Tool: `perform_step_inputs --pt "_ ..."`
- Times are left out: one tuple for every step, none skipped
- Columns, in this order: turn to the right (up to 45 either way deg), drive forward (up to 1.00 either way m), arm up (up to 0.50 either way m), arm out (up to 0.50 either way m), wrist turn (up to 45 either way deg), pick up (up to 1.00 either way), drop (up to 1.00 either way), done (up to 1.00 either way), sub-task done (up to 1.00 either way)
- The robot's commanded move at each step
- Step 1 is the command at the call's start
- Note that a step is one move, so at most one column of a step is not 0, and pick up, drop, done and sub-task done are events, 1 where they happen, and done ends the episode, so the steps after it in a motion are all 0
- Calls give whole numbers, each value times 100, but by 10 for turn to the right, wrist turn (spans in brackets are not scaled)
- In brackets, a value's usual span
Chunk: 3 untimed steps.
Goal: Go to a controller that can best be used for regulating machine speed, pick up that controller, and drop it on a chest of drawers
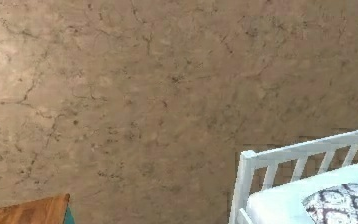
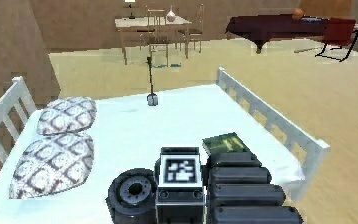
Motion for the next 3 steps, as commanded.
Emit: perform_step_inputs --pt "60 0 0 0 0 0 0 0 0" --pt "-450 0 0 0 0 0 0 0 0" --pt "-300 0 0 0 0 0 0 0 0"
